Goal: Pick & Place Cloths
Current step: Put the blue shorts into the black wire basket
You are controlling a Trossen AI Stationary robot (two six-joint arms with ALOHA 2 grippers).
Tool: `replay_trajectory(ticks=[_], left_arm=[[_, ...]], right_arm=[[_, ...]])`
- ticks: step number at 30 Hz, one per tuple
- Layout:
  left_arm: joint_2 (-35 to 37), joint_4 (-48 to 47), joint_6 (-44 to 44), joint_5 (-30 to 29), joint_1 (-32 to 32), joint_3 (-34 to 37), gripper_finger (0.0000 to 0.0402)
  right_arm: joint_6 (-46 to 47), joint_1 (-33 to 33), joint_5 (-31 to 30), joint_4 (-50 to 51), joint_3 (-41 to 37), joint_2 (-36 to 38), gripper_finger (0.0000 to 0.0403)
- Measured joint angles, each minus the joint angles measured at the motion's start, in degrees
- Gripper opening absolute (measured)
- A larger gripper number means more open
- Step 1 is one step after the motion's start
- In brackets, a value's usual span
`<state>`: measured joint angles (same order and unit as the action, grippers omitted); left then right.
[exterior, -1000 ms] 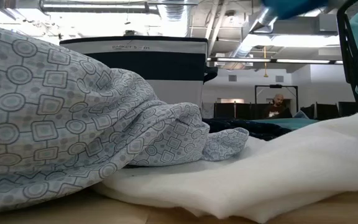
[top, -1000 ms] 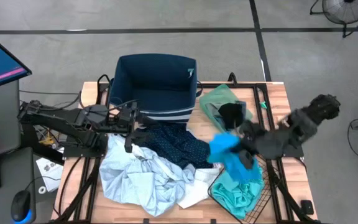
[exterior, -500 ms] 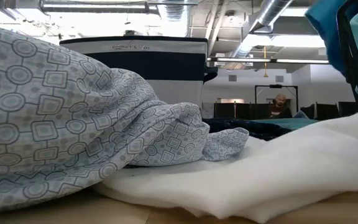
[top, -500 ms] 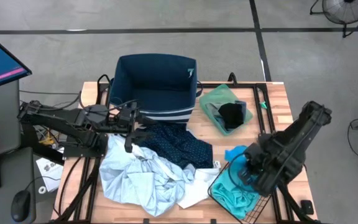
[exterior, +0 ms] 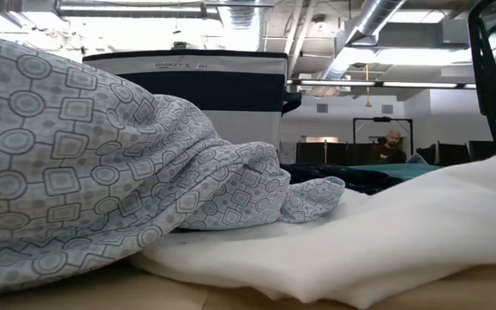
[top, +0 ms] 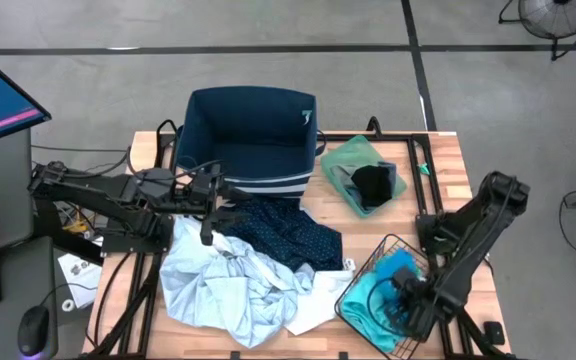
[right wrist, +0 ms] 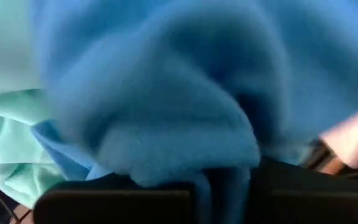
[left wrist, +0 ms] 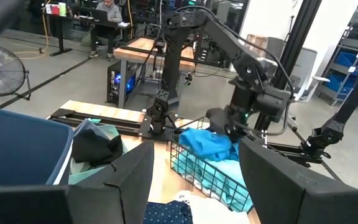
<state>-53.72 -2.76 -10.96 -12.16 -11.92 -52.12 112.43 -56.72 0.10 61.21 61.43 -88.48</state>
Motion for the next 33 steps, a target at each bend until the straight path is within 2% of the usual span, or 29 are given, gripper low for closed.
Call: replay_trajectory(ticks=[3, 7, 11, 16, 27, 30, 33], left_arm=[[0.0, 0.0, 0.0, 0.0, 0.0, 0.0, 0.0215], [0.0, 0.0, 0.0, 0.0, 0.0, 0.0, 0.0215], [0.0, 0.0, 0.0, 0.0, 0.0, 0.0, 0.0215], [0.0, 0.0, 0.0, 0.0, 0.0, 0.0, 0.0215], [0.0, 0.0, 0.0, 0.0, 0.0, 0.0, 0.0216], [0.0, 0.0, 0.0, 0.0, 0.0, 0.0, 0.0219], [0.0, 0.0, 0.7, -0.1, 0.0, 0.0, 0.0225]], right_arm=[[0.1, -0.1, 1.6, -5.3, -1.3, -1.9, 0.0], [-1.0, 1.7, 1.9, -5.5, -1.4, -4.0, 0.0], [-5.3, 4.7, 3.5, -6.1, -2.0, -6.5, 0.0], [-12.8, 7.7, 7.6, -11.5, -4.8, -9.2, 0.0003], [-21.4, 9.0, 7.1, -10.8, -4.9, -10.0, 0.0009], [-21.6, 8.7, 6.7, -10.7, -4.9, -9.3, 0.0023], [-23.1, 8.6, 5.9, -10.4, -4.9, -7.5, 0.0055]])
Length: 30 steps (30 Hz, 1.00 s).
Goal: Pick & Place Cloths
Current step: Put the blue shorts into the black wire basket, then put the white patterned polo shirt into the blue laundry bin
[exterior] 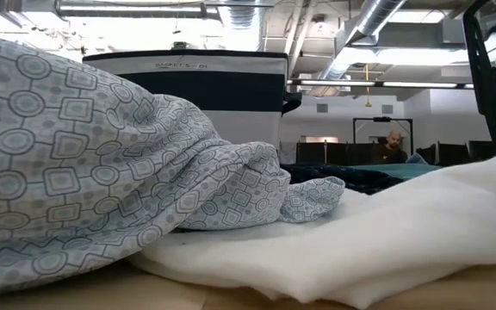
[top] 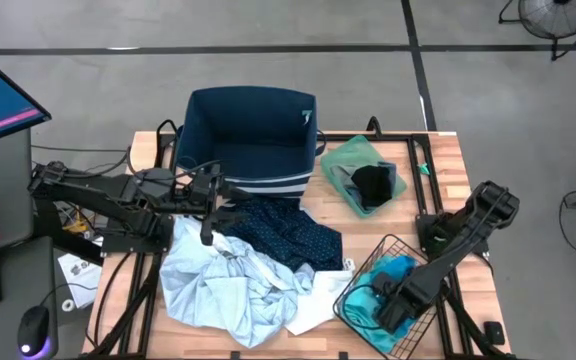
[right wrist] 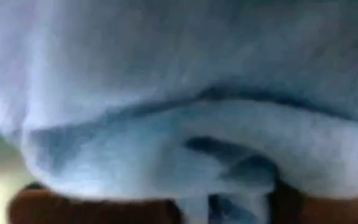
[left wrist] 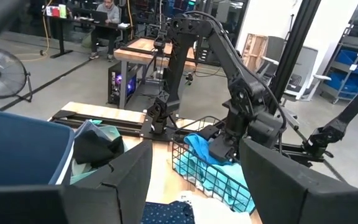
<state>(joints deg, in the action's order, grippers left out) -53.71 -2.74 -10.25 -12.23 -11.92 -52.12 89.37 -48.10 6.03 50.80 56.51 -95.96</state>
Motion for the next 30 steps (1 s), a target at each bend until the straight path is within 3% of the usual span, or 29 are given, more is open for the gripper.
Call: replay_trajectory(ticks=[14, 18, 22, 30], left_arm=[[0.0, -6.3, 1.4, -0.1, 0.0, 0.0, 0.0255], [0.0, -9.5, 1.4, -0.2, 0.0, 0.0, 0.0254], [0.0, -16.2, 1.4, 3.6, -1.4, 0.0, 0.0254], [-1.4, -23.2, 1.3, 6.7, -9.0, 0.4, 0.0254]], right_arm=[[-2.6, 0.7, -2.7, -0.8, 0.0, 18.6, 0.0256], [-1.3, 0.7, -2.6, -0.5, 0.1, 23.4, 0.0269], [0.5, 0.7, -5.8, -0.4, 0.1, 26.6, 0.027], [0.6, 0.7, -11.0, -0.3, 0.1, 27.5, 0.027]])
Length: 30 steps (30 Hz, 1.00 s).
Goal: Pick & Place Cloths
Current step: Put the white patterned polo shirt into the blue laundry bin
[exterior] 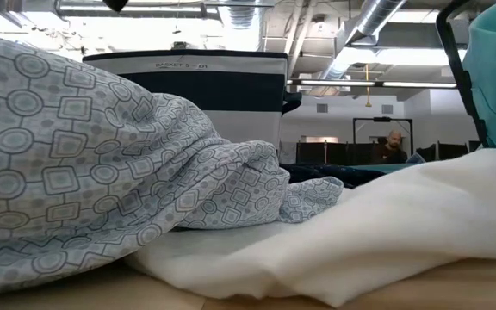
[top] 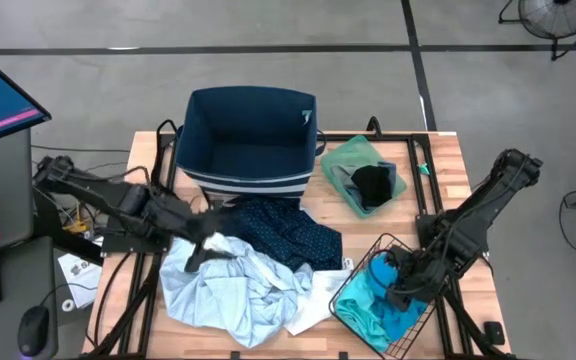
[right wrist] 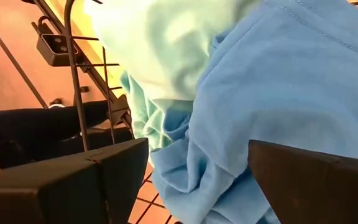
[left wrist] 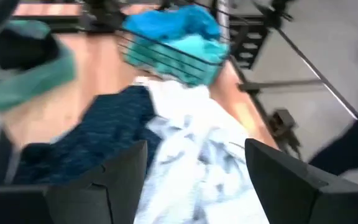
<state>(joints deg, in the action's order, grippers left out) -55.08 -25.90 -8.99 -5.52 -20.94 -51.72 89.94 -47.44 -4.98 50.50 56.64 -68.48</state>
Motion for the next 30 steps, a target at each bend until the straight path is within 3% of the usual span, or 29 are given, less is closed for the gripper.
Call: replay_trajectory(ticks=[9, 24, 30], left_arm=[[-6.5, 2.8, -0.4, 0.0, -7.5, 6.8, 0.0254], [-19.7, 32.2, 0.0, 1.4, -8.5, 18.7, 0.0254], [-26.6, 39.2, -0.2, 1.4, -8.3, 18.9, 0.0291]], right_arm=[[0.1, 0.0, -0.8, 0.0, 0.0, -0.2, 0.027], [-0.4, 0.0, -1.1, -0.4, 0.0, -0.2, 0.027], [-2.1, 0.0, -1.1, -0.4, 0.0, -0.2, 0.027]])
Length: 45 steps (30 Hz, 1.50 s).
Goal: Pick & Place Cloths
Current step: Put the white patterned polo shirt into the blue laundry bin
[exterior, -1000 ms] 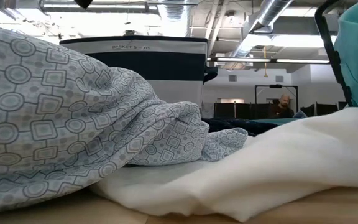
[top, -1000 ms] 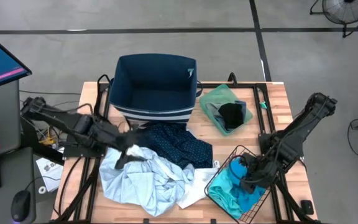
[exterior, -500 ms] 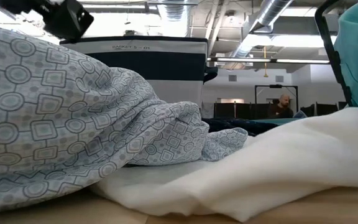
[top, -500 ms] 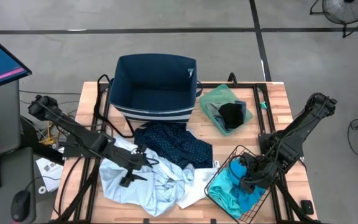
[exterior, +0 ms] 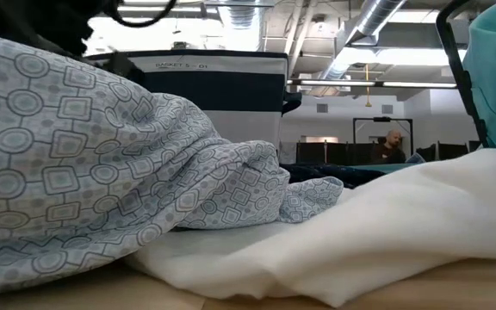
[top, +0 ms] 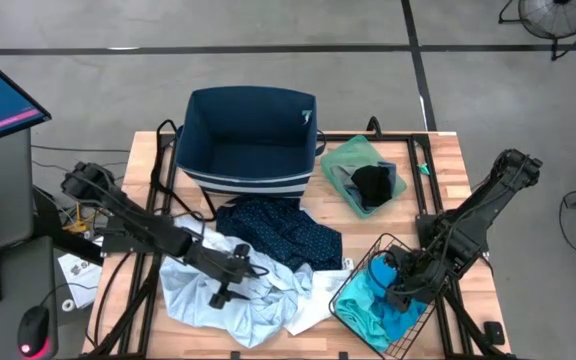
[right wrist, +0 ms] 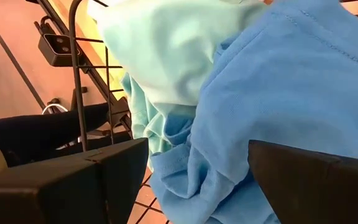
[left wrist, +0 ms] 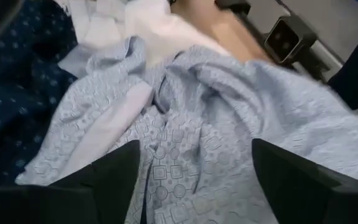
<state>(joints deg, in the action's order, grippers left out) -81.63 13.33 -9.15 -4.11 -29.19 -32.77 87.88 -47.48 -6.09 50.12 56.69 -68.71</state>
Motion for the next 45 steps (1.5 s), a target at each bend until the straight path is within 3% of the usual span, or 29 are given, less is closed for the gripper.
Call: replay_trajectory(ticks=[7, 13, 15, 18, 25, 33, 45], left_arm=[[-5.6, 0.4, 0.0, -0.6, 0.0, 0.0, 0.0356], [-11.5, 0.0, 0.1, -3.5, 0.0, -0.1, 0.0358], [-12.6, 0.2, -0.1, -4.2, 0.0, -0.2, 0.0333], [-12.4, -0.2, -2.6, -4.6, 0.0, -0.2, 0.0267], [-3.9, -4.8, -11.3, -4.5, 0.0, 0.0, 0.0027], [8.4, -6.1, -18.2, -5.0, 2.2, 0.1, 0.0004], [29.1, -5.1, -18.3, -8.7, 6.2, 0.1, 0.0002]], right_arm=[[-1.3, 0.0, 0.0, 0.2, 0.0, 0.0, 0.027], [-1.3, 0.0, 0.0, 0.2, 0.0, 0.0, 0.027], [-1.2, 0.0, 0.0, 0.2, 0.0, 0.0, 0.027], [-1.0, 0.0, 0.0, 0.2, 0.0, 0.0, 0.027], [-1.0, 0.0, -0.7, 0.4, 0.0, 0.0, 0.027], [-1.6, 1.7, -3.0, -1.1, 0.0, 0.0, 0.027], [-19.9, 8.0, -3.0, -22.6, 0.0, 0.1, 0.027]])
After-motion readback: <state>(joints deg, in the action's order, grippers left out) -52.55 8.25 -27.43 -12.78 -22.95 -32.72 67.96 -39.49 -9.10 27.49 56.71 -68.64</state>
